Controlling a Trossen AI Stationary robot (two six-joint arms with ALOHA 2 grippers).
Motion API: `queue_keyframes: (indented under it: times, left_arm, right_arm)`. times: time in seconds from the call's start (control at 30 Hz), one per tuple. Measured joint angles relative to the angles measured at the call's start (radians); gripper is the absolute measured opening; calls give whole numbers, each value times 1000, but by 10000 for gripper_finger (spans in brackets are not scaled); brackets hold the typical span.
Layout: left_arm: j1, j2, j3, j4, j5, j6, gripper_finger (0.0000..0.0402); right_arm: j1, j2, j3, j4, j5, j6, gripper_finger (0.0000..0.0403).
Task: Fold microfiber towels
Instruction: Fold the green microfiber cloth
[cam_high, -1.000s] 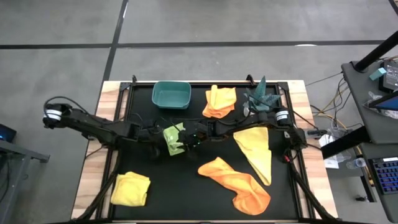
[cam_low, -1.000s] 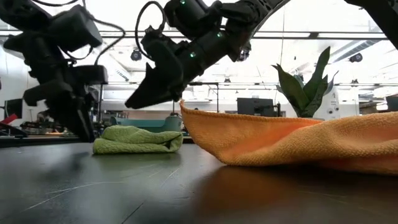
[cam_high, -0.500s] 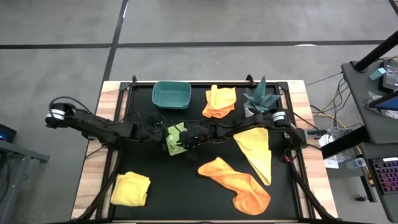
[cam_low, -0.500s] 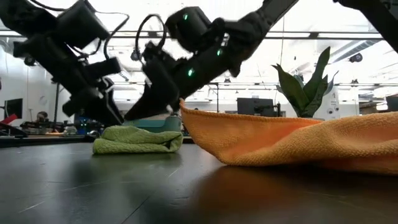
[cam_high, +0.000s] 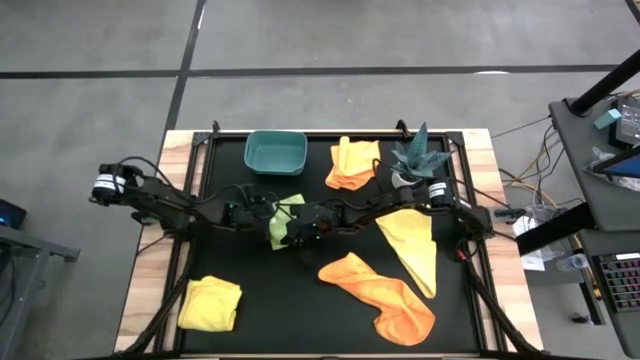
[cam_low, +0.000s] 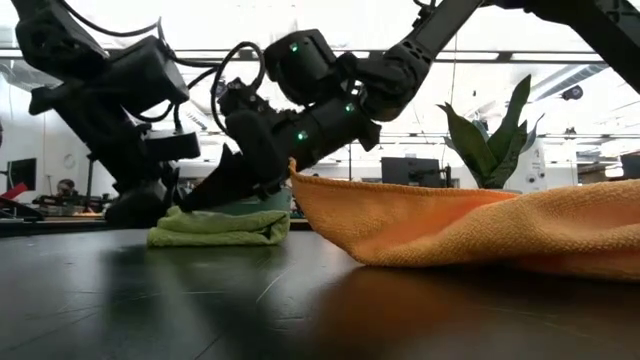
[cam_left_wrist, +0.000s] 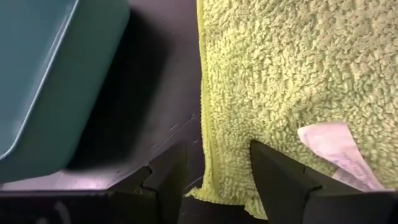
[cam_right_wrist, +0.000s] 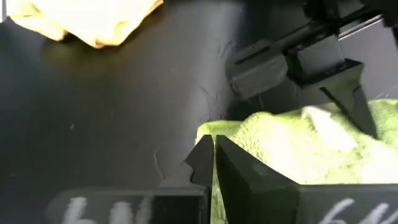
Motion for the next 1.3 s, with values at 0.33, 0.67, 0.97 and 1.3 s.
queue_keyframes:
  times: [0.33, 0.67, 0.97, 1.3]
  left_arm:
    - [-3, -202, 19, -80, 60, 22, 164]
    - [-21, -365, 20, -129, 309, -143, 164]
    - [14, -373, 8, -241, 300, -379, 164]
    - [73, -267, 0, -223, 220, -394, 164]
  right_arm:
    - [0, -96, 0, -143, 32, -52, 13]
    - [11, -264, -169, -186, 202, -143, 13]
    - [9, -418, -383, -102, 209, -224, 13]
    - [-18, -434, -517, 78, 209, -236, 13]
